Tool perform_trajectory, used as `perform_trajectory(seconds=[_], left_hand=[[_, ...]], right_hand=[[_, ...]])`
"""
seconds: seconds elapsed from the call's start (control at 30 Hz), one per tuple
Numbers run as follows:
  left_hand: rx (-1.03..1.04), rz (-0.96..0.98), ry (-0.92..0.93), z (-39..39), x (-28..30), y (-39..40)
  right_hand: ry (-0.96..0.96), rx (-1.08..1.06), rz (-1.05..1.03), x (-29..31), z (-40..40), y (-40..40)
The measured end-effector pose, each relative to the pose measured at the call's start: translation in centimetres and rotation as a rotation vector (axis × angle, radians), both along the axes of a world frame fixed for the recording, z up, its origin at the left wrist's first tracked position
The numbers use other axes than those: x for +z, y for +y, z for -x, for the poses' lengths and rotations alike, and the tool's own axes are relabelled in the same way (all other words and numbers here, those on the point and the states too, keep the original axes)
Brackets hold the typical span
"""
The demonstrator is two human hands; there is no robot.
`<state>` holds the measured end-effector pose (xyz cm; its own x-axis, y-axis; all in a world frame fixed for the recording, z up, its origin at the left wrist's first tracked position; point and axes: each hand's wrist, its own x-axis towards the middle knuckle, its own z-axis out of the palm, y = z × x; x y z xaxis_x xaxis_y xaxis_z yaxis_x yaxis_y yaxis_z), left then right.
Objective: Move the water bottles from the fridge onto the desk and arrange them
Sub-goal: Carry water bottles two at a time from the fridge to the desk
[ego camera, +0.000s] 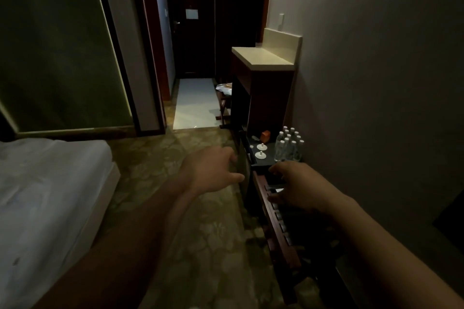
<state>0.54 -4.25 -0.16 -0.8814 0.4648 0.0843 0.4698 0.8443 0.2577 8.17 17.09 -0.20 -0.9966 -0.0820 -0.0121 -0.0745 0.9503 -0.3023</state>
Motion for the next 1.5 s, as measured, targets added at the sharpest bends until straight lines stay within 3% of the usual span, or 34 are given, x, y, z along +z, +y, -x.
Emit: perform_trajectory(seconds=[0.23,0.47,1.1,1.33,1.5], left_hand=[[-0.090,0.037,0.020,18.8,0.2,0.1],[-0.248,0.138,0.095,35.3,1.0,5.3],[-0.556,0.189,0.191,70.3,-4.3,30.9],[-0.698,0.173,0.175,79.5,-9.4,39.5],[-0.847,0.154,0.162,86.2,-14.0,45.6]], right_hand=[[0.025,-0.123,-0.005,-0.4,16.4,0.5],[0.016,-0.282,0.004,0.2,30.6,3.6],[-0.046,-0.648,0.080,-7.5,63.5,23.9],[-0.117,-0.834,0.152,-11.8,70.9,30.2],[-0.048,-1.036,0.248,-15.9,75.5,32.6]])
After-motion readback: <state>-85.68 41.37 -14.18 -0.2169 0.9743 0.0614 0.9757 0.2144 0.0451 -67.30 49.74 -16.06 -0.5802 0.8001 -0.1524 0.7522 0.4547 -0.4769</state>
